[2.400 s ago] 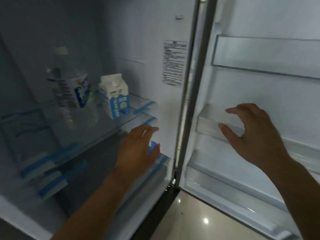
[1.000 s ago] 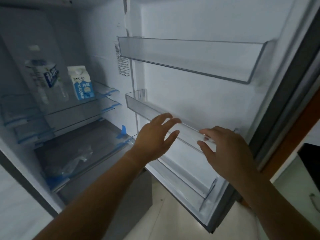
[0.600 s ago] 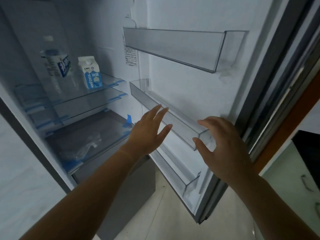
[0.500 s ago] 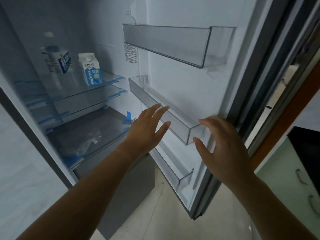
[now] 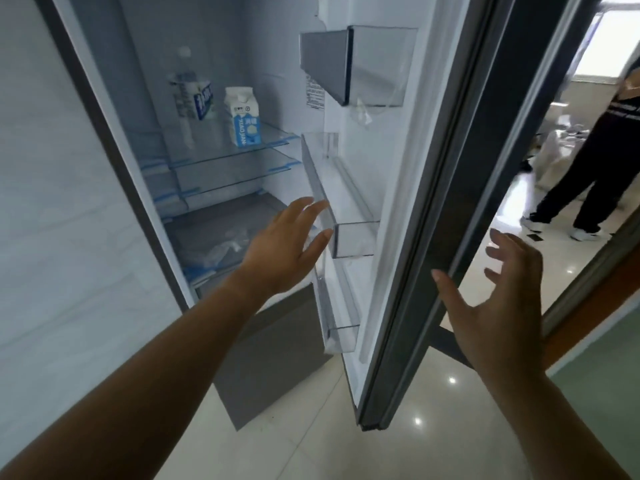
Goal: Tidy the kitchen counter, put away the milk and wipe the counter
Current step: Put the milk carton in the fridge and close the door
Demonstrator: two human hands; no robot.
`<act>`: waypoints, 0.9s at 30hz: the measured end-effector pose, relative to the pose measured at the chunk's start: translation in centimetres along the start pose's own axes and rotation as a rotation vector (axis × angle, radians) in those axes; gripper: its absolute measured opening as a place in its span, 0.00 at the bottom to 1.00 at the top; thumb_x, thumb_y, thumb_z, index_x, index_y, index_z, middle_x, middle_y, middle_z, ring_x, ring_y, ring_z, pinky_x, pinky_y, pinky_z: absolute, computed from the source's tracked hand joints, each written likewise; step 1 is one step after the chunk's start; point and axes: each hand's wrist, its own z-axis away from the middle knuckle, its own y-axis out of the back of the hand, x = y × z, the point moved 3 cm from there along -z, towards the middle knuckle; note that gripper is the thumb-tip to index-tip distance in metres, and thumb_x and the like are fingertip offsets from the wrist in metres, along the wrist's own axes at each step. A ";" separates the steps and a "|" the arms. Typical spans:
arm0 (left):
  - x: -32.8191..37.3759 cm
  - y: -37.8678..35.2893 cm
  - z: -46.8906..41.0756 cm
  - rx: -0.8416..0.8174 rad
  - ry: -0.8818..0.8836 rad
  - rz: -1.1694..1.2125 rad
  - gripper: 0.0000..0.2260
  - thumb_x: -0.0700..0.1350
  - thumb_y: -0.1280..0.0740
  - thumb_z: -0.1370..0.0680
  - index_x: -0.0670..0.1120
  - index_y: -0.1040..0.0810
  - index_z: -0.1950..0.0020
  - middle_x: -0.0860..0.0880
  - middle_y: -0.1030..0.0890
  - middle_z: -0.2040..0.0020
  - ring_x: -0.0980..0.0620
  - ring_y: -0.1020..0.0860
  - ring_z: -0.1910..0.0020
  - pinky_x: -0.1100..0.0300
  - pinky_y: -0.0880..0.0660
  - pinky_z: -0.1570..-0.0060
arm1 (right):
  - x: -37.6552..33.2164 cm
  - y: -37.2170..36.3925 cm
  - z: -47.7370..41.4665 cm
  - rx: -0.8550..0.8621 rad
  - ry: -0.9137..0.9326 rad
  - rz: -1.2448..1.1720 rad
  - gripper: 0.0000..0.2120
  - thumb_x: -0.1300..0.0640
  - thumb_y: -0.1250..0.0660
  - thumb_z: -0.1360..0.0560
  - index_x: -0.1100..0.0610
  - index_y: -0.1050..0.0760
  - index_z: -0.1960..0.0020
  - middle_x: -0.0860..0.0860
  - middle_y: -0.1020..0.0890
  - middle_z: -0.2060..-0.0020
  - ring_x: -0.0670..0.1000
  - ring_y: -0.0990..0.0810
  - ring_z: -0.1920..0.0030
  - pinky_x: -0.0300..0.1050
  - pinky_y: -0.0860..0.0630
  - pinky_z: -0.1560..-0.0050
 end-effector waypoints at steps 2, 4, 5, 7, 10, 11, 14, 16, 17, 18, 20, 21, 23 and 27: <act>0.2 0.3 0.8 0.036 0.034 -0.013 0.25 0.60 0.49 0.21 0.52 0.40 0.27 0.47 0.36 0.28 0.48 0.35 0.31 0.54 0.37 0.35 | 0.4 -1.1 -0.1 -0.117 -0.066 -0.080 0.35 0.52 0.27 0.32 0.63 0.37 0.31 0.61 0.29 0.35 0.59 0.24 0.40 0.56 0.22 0.47; 0.3 0.4 1.7 0.058 0.079 -0.024 0.23 0.58 0.47 0.21 0.51 0.39 0.27 0.48 0.34 0.29 0.49 0.33 0.33 0.57 0.37 0.39 | 0.3 -1.9 0.0 -0.164 -0.031 -0.144 0.35 0.52 0.28 0.31 0.63 0.39 0.30 0.61 0.28 0.35 0.59 0.24 0.40 0.56 0.21 0.48; 0.5 0.5 2.2 0.065 0.099 -0.029 0.24 0.59 0.47 0.21 0.51 0.39 0.27 0.48 0.33 0.30 0.49 0.32 0.34 0.56 0.35 0.39 | 0.1 -2.2 0.1 -0.165 0.004 -0.180 0.34 0.54 0.28 0.31 0.64 0.38 0.31 0.62 0.28 0.36 0.57 0.24 0.40 0.54 0.21 0.48; 0.9 0.6 3.2 0.077 0.144 -0.045 0.25 0.59 0.48 0.21 0.50 0.39 0.28 0.47 0.32 0.30 0.49 0.31 0.34 0.51 0.31 0.37 | -0.3 -2.7 0.2 -0.178 0.083 -0.253 0.31 0.56 0.29 0.30 0.64 0.37 0.32 0.62 0.27 0.37 0.53 0.25 0.41 0.46 0.23 0.47; 1.3 0.3 4.6 0.105 0.290 -0.073 0.24 0.58 0.46 0.21 0.49 0.40 0.27 0.47 0.33 0.30 0.48 0.32 0.33 0.48 0.31 0.36 | -0.7 -3.7 0.2 -0.252 0.205 -0.345 0.30 0.56 0.30 0.29 0.61 0.39 0.32 0.62 0.27 0.37 0.53 0.25 0.40 0.41 0.23 0.47; 1.3 0.3 5.1 0.112 0.359 -0.078 0.25 0.59 0.47 0.21 0.49 0.40 0.27 0.47 0.33 0.29 0.48 0.33 0.32 0.49 0.32 0.36 | -0.8 -4.1 0.1 -0.290 0.246 -0.381 0.30 0.56 0.31 0.28 0.60 0.39 0.31 0.61 0.27 0.36 0.54 0.25 0.38 0.42 0.23 0.45; 1.4 0.8 6.9 0.150 0.478 -0.123 0.29 0.63 0.50 0.23 0.50 0.41 0.27 0.47 0.34 0.28 0.47 0.32 0.32 0.52 0.33 0.36 | -1.4 -5.8 -0.3 -0.391 0.371 -0.483 0.31 0.54 0.32 0.27 0.63 0.40 0.30 0.59 0.30 0.34 0.52 0.29 0.34 0.46 0.24 0.41; 1.6 1.5 8.1 0.174 0.496 -0.177 0.28 0.62 0.50 0.23 0.50 0.40 0.27 0.47 0.33 0.29 0.48 0.32 0.33 0.59 0.36 0.40 | -2.1 -7.2 -0.8 -0.448 0.422 -0.535 0.33 0.50 0.33 0.27 0.62 0.42 0.28 0.60 0.33 0.33 0.52 0.32 0.33 0.47 0.24 0.41; 1.7 2.0 8.6 0.186 0.510 -0.198 0.27 0.61 0.50 0.24 0.51 0.40 0.27 0.48 0.33 0.29 0.48 0.32 0.33 0.60 0.37 0.41 | -2.5 -8.0 -1.0 -0.467 0.437 -0.550 0.35 0.48 0.34 0.27 0.62 0.43 0.28 0.60 0.34 0.32 0.53 0.34 0.31 0.47 0.26 0.39; 1.7 2.6 9.0 0.201 0.525 -0.216 0.27 0.61 0.50 0.24 0.51 0.39 0.27 0.49 0.33 0.29 0.49 0.32 0.32 0.61 0.38 0.41 | -2.9 -8.8 -1.3 -0.489 0.448 -0.563 0.37 0.46 0.34 0.28 0.62 0.44 0.27 0.60 0.36 0.30 0.52 0.37 0.30 0.48 0.28 0.38; 1.5 3.8 9.7 0.227 0.553 -0.249 0.26 0.61 0.50 0.23 0.52 0.39 0.27 0.50 0.32 0.29 0.50 0.33 0.32 0.61 0.37 0.40 | -3.8 -10.4 -1.7 -0.542 0.470 -0.586 0.40 0.41 0.36 0.29 0.61 0.46 0.26 0.60 0.40 0.28 0.54 0.40 0.28 0.52 0.28 0.37; 1.2 4.3 9.8 0.234 0.565 -0.263 0.26 0.61 0.50 0.23 0.52 0.39 0.27 0.50 0.32 0.29 0.50 0.33 0.32 0.60 0.37 0.40 | -4.3 -11.2 -2.1 -0.562 0.475 -0.594 0.40 0.39 0.37 0.29 0.60 0.47 0.26 0.60 0.41 0.27 0.56 0.40 0.28 0.55 0.27 0.38; 0.4 5.4 9.7 0.246 0.592 -0.278 0.26 0.62 0.50 0.23 0.53 0.40 0.27 0.51 0.33 0.28 0.50 0.33 0.31 0.59 0.36 0.38 | -5.1 -12.9 -2.9 -0.574 0.487 -0.599 0.40 0.39 0.37 0.28 0.58 0.46 0.26 0.59 0.42 0.27 0.58 0.39 0.28 0.58 0.25 0.40; -1.7 6.8 8.2 0.283 0.681 -0.222 0.27 0.63 0.51 0.25 0.55 0.39 0.28 0.53 0.35 0.27 0.51 0.33 0.32 0.54 0.33 0.36 | -6.9 -16.8 -4.7 -0.554 0.525 -0.546 0.40 0.42 0.36 0.29 0.61 0.45 0.26 0.61 0.43 0.26 0.61 0.41 0.27 0.57 0.32 0.35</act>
